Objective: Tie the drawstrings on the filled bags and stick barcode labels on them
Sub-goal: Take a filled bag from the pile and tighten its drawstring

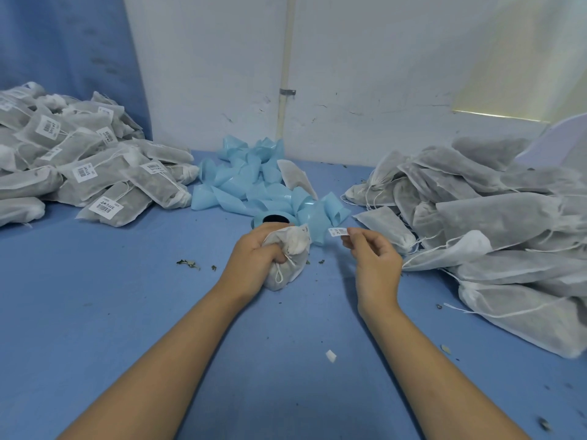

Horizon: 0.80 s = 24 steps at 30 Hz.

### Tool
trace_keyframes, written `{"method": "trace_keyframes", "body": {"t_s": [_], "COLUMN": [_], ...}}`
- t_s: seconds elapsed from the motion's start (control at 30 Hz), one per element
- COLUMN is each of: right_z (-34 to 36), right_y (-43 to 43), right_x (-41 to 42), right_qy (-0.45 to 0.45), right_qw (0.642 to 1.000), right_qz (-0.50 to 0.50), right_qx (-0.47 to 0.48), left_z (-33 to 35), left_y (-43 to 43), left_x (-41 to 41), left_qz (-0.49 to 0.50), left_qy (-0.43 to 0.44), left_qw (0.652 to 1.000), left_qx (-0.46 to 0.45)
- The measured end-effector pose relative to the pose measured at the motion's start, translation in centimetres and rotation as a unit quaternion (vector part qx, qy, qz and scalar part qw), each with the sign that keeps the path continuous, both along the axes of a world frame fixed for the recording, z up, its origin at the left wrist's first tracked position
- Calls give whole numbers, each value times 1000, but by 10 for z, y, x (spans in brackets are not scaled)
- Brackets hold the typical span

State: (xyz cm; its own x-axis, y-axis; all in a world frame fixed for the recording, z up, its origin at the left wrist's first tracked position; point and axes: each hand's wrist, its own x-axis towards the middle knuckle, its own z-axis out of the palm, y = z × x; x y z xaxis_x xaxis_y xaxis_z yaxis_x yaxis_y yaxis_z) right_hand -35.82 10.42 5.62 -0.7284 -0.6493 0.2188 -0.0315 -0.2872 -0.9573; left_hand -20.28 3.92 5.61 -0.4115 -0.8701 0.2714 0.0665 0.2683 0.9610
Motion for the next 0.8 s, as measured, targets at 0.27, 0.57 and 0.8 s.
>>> {"method": "trace_keyframes", "body": {"t_s": [0.27,0.57,0.8], "right_z": [0,17,18], "right_y": [-1,2,7], "right_x": [2,29,50], "right_qy": [-87,-251,-318], "right_qw": [994,953,913], "right_qz": [59,167,253], "right_qx": [30,20,24], "left_z": [0,6,15], "left_y": [-5,-9,-5], "left_x": [3,-1,-13], "left_qz": [38,102,160], "left_qy": [75,184,184], "left_qw": [996,967,969], "left_qx": [41,144,47]}}
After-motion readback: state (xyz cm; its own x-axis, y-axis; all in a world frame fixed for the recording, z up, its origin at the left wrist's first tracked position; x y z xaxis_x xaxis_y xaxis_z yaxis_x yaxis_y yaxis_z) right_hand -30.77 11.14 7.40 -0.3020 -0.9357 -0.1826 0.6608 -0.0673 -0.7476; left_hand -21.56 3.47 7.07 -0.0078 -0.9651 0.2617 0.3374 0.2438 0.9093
